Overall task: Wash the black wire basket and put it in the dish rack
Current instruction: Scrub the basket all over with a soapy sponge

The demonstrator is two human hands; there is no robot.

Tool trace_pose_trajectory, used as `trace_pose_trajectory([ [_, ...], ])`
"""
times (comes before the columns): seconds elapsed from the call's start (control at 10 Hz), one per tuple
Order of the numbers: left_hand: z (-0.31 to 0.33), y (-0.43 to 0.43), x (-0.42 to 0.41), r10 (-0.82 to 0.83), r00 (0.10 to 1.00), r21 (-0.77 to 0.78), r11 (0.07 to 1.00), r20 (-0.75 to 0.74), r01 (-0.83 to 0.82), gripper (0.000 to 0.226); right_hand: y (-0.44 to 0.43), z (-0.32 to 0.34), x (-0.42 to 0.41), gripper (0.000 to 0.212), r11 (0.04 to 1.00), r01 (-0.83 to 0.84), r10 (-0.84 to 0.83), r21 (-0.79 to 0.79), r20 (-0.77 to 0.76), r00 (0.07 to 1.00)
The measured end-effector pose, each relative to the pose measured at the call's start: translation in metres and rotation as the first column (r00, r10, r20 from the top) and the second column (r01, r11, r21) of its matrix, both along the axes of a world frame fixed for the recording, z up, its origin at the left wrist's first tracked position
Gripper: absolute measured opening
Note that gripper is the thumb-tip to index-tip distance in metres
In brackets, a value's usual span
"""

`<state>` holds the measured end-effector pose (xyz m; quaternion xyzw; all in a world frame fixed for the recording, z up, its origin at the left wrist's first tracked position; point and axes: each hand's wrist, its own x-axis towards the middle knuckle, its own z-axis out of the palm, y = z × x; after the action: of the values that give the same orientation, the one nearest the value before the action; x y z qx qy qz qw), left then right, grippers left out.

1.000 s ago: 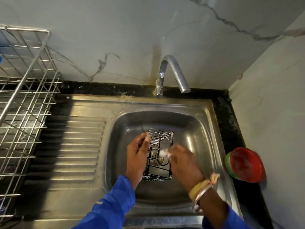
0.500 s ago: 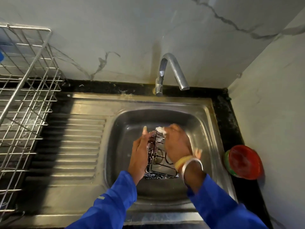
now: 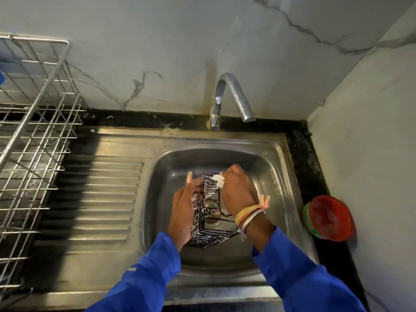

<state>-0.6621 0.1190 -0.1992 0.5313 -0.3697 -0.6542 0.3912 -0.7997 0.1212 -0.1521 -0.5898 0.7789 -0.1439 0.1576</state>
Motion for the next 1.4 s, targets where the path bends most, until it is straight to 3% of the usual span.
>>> trace_pose_trajectory([
  [0.1, -0.002, -0.005, 0.002, 0.049, 0.998, 0.017, 0.999, -0.024, -0.049, 0.035, 0.029, 0.000, 0.021, 0.026, 0.973, -0.229, 0.229, 0.020, -0.031, 0.973],
  [0.2, -0.003, -0.007, 0.004, 0.069, 0.996, 0.018, 0.997, -0.047, -0.069, 0.030, 0.072, 0.005, 0.040, 0.024, 0.964, -0.263, 0.264, -0.030, 0.031, 0.964],
  [0.4, 0.001, 0.003, -0.004, -0.008, 0.999, 0.013, 1.000, -0.045, 0.009, 0.030, 0.007, 0.002, 0.000, 0.030, 1.000, 0.010, -0.010, 0.005, 0.017, 1.000],
  [0.6, 0.005, -0.005, -0.006, 0.052, 0.997, 0.046, 0.998, -0.052, -0.050, 0.034, 0.062, 0.011, 0.035, 0.033, 0.973, -0.232, 0.232, -0.002, -0.003, 0.973],
  [0.7, -0.001, -0.007, -0.004, 0.044, 0.996, 0.040, 0.998, -0.071, -0.041, 0.039, 0.076, 0.004, 0.028, 0.025, 0.998, -0.067, 0.066, 0.004, 0.121, 0.990],
  [0.8, -0.006, -0.009, -0.005, 0.024, 0.998, 0.021, 1.000, -0.049, -0.023, 0.043, 0.051, -0.001, 0.017, 0.020, 0.997, 0.074, -0.069, -0.033, 0.127, 0.989],
  [1.0, -0.011, -0.018, -0.006, 0.042, 0.999, 0.046, 0.998, -0.018, -0.041, 0.049, 0.023, 0.007, 0.005, 0.023, 0.968, 0.207, -0.154, -0.142, 0.313, 0.937],
  [1.1, -0.021, -0.016, -0.005, 0.056, 0.998, 0.003, 0.998, -0.016, -0.056, 0.046, 0.024, 0.014, -0.015, 0.020, 0.915, 0.318, -0.235, -0.247, 0.314, 0.920],
  [1.2, -0.023, -0.013, -0.008, 0.031, 1.000, -0.057, 0.998, -0.001, -0.031, 0.036, 0.021, 0.013, -0.010, 0.021, 0.932, 0.290, -0.233, -0.215, 0.256, 0.938],
  [1.3, -0.022, -0.006, -0.017, 0.025, 0.999, -0.058, 0.998, -0.035, -0.027, 0.037, 0.033, 0.007, 0.026, 0.022, 0.988, 0.063, -0.030, -0.141, 0.223, 0.974],
  [1.4, -0.021, -0.005, -0.019, 0.019, 0.999, -0.041, 0.999, -0.029, -0.020, 0.039, 0.042, 0.000, 0.021, 0.022, 0.984, 0.028, 0.010, -0.174, 0.212, 0.977],
])
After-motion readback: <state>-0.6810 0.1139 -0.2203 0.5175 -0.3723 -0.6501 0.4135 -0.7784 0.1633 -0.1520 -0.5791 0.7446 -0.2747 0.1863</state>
